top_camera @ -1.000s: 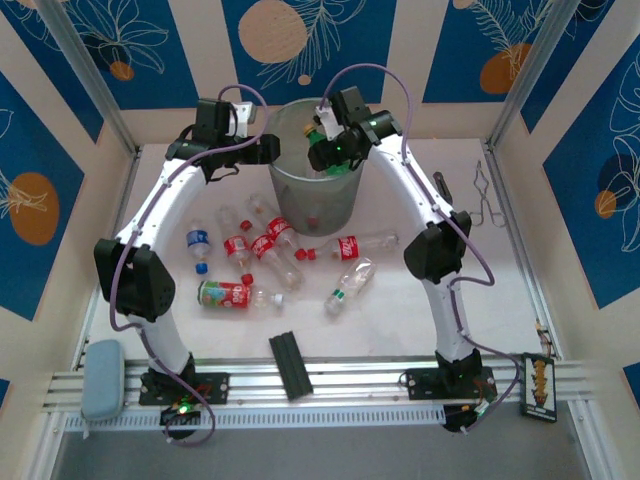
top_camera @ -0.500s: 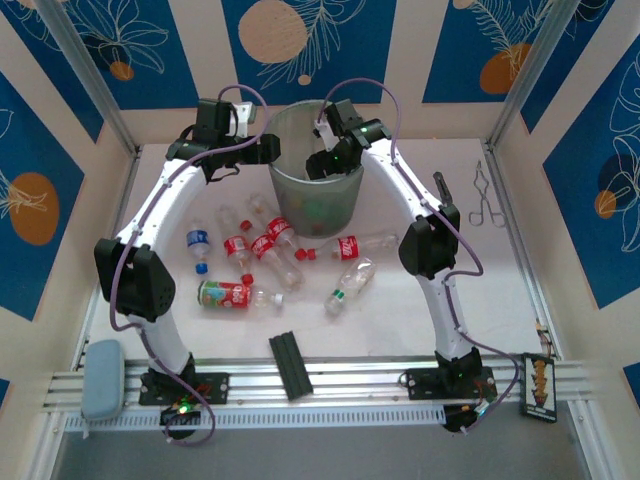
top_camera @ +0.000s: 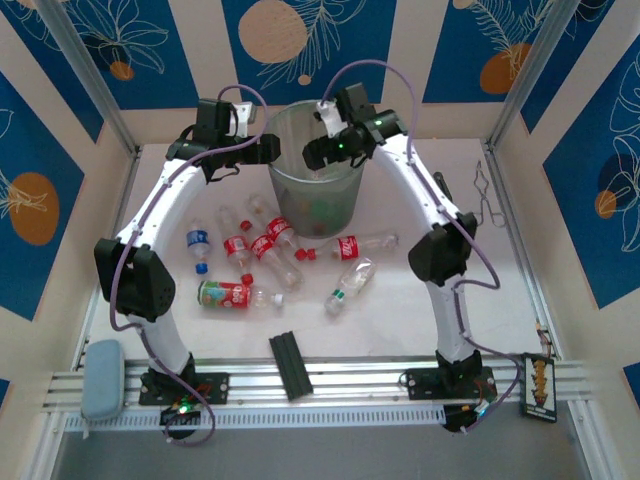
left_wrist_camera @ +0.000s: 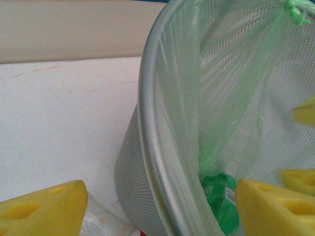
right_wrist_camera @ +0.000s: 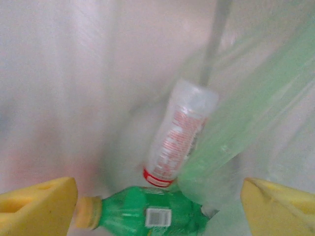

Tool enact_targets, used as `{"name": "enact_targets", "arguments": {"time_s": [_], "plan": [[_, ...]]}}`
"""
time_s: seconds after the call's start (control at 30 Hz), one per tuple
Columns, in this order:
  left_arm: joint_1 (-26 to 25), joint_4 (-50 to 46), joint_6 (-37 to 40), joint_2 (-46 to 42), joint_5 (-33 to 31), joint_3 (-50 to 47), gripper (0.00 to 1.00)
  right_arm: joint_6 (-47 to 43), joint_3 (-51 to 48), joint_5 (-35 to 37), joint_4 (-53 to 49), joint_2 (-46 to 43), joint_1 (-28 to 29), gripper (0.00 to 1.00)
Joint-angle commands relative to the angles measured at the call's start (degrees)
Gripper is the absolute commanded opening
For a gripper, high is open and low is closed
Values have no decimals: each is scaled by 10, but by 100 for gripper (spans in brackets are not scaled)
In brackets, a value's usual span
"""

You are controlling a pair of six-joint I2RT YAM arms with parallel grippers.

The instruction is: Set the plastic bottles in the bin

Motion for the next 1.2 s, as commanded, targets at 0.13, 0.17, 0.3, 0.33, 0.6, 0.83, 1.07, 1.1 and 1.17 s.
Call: {"name": "enact_targets", "arguments": {"time_s": [0.13, 0.17, 0.3, 0.33, 0.6, 0.83, 1.07, 1.1, 1.17], "plan": [[-5, 16, -8, 0, -4, -1, 79, 11, -32, -45, 5, -149, -2, 87], [-6, 17, -7, -1, -3, -1, 79, 25, -56, -40, 5, -170, -6, 87], [-6, 20, -9, -5, -1, -2, 79, 70, -208, -8, 42, -277, -14, 86], [-6, 22, -9, -4, 0, -2, 79, 85, -257, -3, 53, -311, -16, 84], [-6, 38, -30, -8, 22, -9, 77, 214, -537, 28, 41, -479, -24, 76], [-12, 35, -36, -14, 27, 4, 74, 371, -749, -39, 122, -515, -24, 71], [-13, 29, -38, -26, 6, -4, 73, 477, -863, -64, 249, -495, 10, 67], [-14, 29, -38, -28, 5, -6, 73, 492, -875, -65, 263, -491, 15, 67], [-15, 31, -36, -33, 0, -10, 72, 518, -897, -58, 282, -481, 28, 70]]}}
